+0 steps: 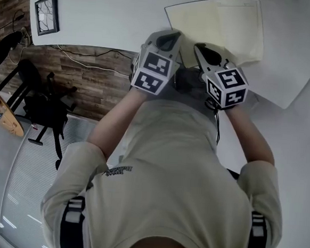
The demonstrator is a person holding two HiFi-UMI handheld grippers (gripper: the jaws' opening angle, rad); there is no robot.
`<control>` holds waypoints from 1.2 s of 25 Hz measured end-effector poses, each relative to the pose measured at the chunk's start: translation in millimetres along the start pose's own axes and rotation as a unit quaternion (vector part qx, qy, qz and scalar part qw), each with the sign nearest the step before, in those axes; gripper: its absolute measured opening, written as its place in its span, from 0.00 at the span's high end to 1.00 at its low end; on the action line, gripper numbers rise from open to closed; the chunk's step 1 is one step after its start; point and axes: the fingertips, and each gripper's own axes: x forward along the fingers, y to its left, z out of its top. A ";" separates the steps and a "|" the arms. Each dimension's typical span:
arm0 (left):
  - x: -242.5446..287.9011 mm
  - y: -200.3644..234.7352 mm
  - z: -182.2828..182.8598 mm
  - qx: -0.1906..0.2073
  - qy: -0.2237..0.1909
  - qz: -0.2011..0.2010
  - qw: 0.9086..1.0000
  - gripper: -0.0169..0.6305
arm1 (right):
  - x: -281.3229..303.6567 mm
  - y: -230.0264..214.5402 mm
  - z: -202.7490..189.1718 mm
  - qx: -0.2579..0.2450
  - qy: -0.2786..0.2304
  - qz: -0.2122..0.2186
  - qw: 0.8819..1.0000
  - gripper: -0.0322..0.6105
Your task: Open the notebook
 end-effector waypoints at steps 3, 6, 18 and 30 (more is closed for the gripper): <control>-0.8 -0.4 0.7 0.005 0.001 0.001 1.000 0.96 | -0.3 0.6 -0.8 -0.007 -0.003 -0.007 1.000 0.94; -1.2 0.1 1.4 0.012 0.002 0.001 1.000 0.96 | 0.6 0.7 -1.3 -0.011 -0.003 -0.011 1.000 0.94; -22.5 -5.9 32.9 0.003 -0.031 -0.007 1.000 0.96 | -25.7 2.2 24.5 -0.001 -0.035 -0.009 0.999 0.94; -78.1 -69.5 111.7 0.078 -0.109 -0.022 0.991 0.96 | -106.0 11.3 69.2 -0.030 -0.108 -0.051 0.992 0.94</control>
